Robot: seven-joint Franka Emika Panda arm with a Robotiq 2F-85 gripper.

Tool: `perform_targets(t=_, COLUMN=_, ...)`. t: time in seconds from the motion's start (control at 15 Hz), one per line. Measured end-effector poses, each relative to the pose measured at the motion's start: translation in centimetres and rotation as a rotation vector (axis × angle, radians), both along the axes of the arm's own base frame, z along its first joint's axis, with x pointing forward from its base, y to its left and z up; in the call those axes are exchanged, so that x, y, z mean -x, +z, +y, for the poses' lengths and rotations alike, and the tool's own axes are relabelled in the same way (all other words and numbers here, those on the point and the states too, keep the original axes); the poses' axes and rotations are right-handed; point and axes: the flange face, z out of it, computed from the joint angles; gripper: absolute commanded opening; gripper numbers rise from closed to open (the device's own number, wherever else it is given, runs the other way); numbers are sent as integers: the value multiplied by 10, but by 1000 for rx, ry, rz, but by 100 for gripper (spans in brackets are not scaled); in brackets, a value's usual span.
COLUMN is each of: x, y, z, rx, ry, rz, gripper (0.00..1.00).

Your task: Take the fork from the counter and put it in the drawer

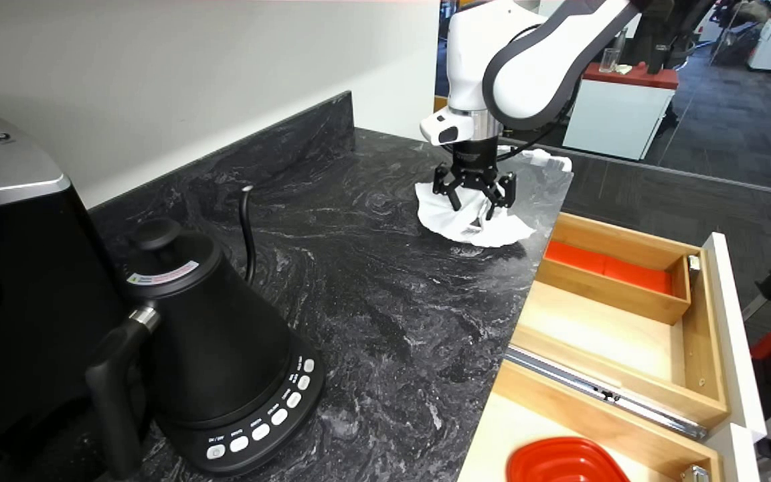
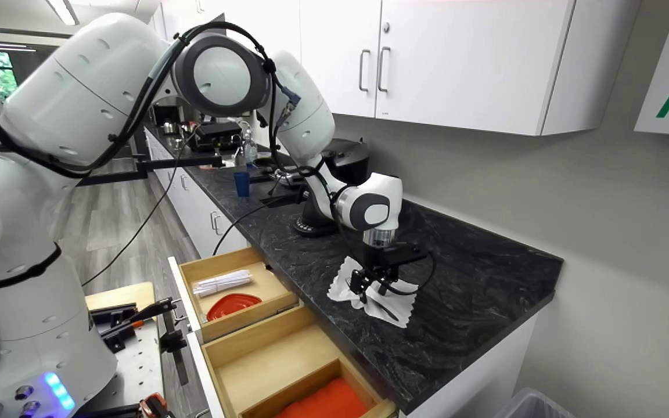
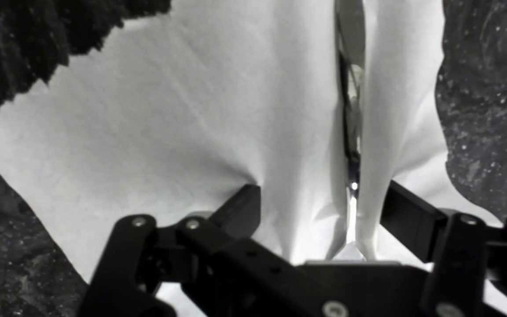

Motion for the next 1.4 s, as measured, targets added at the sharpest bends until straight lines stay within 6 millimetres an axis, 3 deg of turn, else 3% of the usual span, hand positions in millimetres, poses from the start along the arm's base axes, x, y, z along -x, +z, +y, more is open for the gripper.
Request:
perform_targets(t=0.73, x=0, y=0, z=0, rx=0, ry=0, rz=0, gripper=80)
perform_targets(t=0.8, x=0, y=0, z=0, rx=0, ry=0, rz=0, gripper=95)
perform_targets(t=0.93, x=-1, y=1, z=1, rx=-1, ry=2, rz=-3, gripper=100)
perform_targets(t=1.4, x=-13, y=37, z=9, rx=-9, ry=16, rz=-65, gripper=100)
